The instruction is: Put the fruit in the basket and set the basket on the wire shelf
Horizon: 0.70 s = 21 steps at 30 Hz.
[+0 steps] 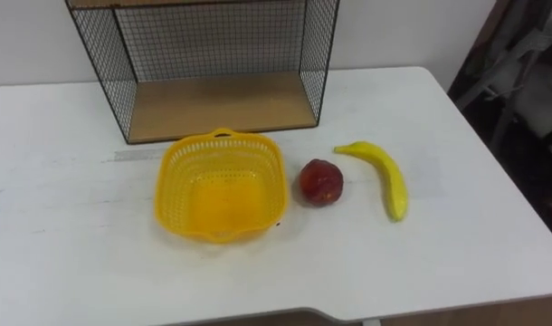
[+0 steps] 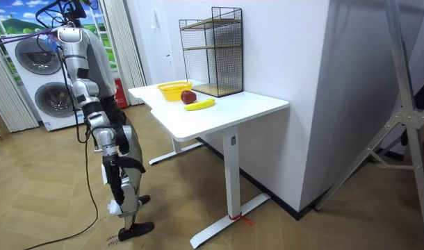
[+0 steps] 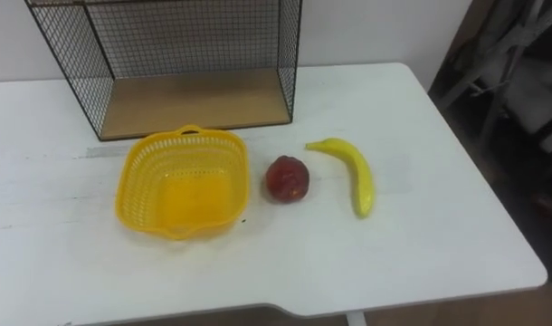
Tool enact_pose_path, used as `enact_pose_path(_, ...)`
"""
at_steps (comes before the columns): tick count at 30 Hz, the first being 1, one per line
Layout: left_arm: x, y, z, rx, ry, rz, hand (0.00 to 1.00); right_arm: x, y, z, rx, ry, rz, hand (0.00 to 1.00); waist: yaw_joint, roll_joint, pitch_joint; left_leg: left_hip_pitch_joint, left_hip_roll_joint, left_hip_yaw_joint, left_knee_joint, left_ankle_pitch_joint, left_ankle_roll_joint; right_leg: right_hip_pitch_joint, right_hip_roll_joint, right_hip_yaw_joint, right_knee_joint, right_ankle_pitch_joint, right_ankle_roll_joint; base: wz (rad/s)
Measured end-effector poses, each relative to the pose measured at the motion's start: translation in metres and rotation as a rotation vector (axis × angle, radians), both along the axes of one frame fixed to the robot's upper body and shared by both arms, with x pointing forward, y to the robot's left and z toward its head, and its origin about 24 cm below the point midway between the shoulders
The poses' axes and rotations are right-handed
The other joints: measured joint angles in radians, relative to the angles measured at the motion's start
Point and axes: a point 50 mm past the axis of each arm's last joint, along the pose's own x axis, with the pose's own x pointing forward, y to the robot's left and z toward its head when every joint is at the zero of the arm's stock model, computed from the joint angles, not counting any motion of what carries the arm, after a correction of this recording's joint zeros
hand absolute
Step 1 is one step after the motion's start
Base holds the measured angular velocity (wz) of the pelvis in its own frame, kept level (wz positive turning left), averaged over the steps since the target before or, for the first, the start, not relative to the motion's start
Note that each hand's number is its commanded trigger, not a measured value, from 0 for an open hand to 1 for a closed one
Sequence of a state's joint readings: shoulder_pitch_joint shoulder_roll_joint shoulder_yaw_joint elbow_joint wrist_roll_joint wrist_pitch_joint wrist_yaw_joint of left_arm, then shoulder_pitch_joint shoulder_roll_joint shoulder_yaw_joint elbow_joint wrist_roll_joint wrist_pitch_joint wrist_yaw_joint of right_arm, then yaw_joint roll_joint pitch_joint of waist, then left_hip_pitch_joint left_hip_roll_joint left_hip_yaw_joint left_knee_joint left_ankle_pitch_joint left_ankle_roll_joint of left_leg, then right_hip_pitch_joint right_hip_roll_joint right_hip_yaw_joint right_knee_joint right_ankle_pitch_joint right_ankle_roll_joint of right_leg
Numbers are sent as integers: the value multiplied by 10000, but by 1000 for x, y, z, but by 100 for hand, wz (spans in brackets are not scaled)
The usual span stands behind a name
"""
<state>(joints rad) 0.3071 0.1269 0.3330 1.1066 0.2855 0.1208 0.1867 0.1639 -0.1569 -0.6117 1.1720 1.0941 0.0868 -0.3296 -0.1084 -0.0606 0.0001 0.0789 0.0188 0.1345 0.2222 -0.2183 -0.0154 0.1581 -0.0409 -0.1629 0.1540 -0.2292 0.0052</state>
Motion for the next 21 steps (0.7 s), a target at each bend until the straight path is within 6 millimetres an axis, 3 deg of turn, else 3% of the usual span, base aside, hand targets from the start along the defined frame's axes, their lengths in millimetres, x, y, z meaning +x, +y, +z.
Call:
enact_pose_path(6,6,6,3,299,-407,7,0,42,-49,38,-2429,-756,-936,0,-42,-46,-34,-27,-3,45,-7,9,13,-178,-9,134,190,-46,4,-5)
enact_pose_path(11,14,8,4,373,-869,-309,0,88,-81,98,-5579,-1644,-307,0,73,-139,-42,-197,-4,0,77,9,14,-309,-1,134,203,-40,1,2)
enact_pose_path(16,20,5,3,284,-885,-810,0,122,-89,148,-8451,-1314,1135,0,163,-112,-11,-255,-4,17,64,9,14,-398,5,160,307,-37,-2,0)
enact_pose_path(21,24,1,2,71,-930,-1320,0,151,-81,187,-10663,-1829,2814,0,348,-7,42,-352,-2,33,43,10,14,-523,3,179,326,-36,-3,-1)
